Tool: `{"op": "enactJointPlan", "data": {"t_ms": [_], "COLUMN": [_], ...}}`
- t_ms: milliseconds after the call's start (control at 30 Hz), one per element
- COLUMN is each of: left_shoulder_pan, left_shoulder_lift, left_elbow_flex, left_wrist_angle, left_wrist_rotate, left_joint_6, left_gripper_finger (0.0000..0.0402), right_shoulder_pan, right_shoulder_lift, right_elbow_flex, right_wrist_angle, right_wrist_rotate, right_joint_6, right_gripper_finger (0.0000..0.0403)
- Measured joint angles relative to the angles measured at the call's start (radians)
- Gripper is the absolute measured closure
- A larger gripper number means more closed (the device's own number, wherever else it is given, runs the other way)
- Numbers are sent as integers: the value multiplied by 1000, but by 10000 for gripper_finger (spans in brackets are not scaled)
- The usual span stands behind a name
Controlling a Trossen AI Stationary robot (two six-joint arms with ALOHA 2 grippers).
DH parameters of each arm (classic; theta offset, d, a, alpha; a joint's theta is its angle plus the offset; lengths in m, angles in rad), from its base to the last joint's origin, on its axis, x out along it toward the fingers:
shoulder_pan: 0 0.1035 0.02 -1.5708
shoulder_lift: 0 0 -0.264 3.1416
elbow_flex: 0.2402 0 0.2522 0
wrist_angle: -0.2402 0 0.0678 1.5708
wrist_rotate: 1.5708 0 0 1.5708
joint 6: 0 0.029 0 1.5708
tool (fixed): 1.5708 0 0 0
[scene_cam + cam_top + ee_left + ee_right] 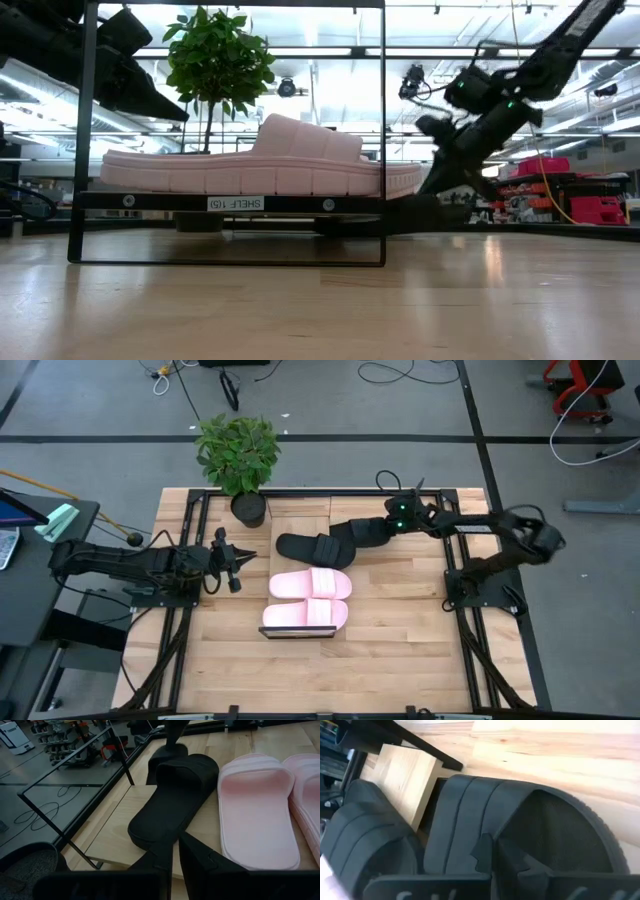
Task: Pick and place slides into the shelf
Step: Put the black slipper on the shelf
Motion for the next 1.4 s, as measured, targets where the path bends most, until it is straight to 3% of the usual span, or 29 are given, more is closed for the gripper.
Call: {"op": "enactJointPlan", "data": {"t_ms": [567, 1067, 1400], "left_shoulder_pan": [0, 0, 0], "left_shoulder_lift": [0, 0, 0], "left_elbow_flex": [0, 0, 0], "left_wrist_angle": [0, 0, 0], "left_wrist_rotate": [0, 0, 0], "left_joint_6": [0, 0, 0], "left_gripper_finger": [366, 370, 376], "right_shoulder_pan": [-17, 153, 336], "right_shoulder_lift": [-550, -773, -754], "right_elbow_flex": [-1, -1, -1], "right_wrist_angle": [-486, -477, -218], "right_wrist_rotate": [259, 269, 296], "right_joint_6": [-46, 55, 12], "right_gripper_finger": [394, 395, 395]}}
